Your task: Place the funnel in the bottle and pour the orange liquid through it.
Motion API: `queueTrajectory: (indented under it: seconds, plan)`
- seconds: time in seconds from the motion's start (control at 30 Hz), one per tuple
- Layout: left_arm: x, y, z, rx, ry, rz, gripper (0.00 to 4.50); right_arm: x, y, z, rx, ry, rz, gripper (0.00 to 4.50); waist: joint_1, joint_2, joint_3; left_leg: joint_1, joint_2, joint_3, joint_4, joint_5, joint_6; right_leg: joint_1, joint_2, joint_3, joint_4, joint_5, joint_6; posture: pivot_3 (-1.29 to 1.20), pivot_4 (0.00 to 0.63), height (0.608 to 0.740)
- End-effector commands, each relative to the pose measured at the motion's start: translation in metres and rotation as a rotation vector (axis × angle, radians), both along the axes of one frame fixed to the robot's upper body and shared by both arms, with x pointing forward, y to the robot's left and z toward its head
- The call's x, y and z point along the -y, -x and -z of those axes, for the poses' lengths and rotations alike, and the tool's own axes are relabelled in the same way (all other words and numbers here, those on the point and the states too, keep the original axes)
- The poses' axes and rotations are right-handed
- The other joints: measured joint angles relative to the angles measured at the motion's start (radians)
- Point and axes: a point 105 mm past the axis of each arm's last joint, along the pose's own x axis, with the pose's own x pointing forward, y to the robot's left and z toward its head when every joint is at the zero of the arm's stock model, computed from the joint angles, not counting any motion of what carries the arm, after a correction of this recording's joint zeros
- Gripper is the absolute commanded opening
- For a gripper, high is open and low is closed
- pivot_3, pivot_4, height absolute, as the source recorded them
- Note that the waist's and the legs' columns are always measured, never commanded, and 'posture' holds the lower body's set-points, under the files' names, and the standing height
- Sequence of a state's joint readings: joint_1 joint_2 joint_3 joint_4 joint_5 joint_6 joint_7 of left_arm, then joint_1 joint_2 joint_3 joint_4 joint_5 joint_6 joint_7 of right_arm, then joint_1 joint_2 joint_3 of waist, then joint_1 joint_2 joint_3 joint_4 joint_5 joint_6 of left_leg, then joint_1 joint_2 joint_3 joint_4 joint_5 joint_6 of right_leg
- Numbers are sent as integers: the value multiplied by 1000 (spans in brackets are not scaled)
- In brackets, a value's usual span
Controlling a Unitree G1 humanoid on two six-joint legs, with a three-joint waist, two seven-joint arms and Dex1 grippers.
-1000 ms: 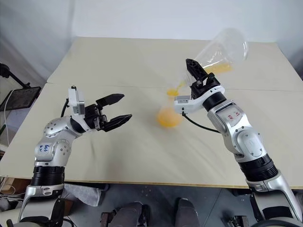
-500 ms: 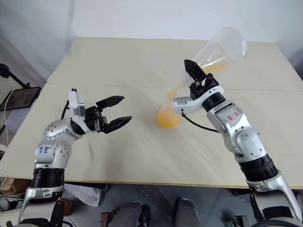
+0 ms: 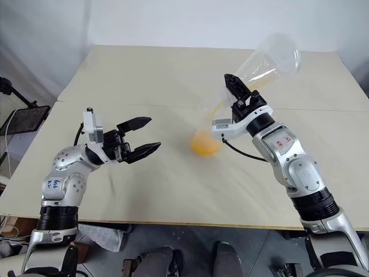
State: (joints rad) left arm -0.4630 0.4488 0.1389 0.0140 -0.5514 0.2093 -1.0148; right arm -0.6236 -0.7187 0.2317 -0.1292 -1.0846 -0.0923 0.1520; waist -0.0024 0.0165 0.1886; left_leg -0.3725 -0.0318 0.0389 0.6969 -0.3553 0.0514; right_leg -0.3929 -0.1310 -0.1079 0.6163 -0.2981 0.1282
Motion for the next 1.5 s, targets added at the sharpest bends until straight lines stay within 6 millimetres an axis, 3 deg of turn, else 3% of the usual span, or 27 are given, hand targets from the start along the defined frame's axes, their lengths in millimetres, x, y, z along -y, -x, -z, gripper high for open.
queueTrajectory:
  seconds: [0.03, 1.13, 1.3, 1.5]
  plan:
    - [1, 4, -9, 41, 19, 8, 4500, 6, 4, -22, 87, 1, 11, 2460, 0, 0, 0, 0, 0, 0, 0, 0, 0, 0, 0, 0, 0, 0, 0, 0, 150, 740]
    - [2, 2, -9, 50, 30, 0, 4500, -4, 8, -27, 113, 5, -37, 2460, 0, 0, 0, 0, 0, 0, 0, 0, 0, 0, 0, 0, -1, 0, 0, 0, 150, 740]
    - [1, 2, -9, 48, 27, -1, 4500, -3, 8, -22, 0, -157, -92, 2460, -1, 0, 0, 0, 0, 0, 0, 0, 0, 0, 1, 0, -1, 0, 0, 0, 150, 740]
    - [-1, 1, -10, 45, 17, 2, 4500, 20, 10, -40, -140, -573, -111, 2460, 1, 0, 0, 0, 0, 0, 0, 0, 0, 1, 0, 0, -1, 0, 0, 0, 150, 740]
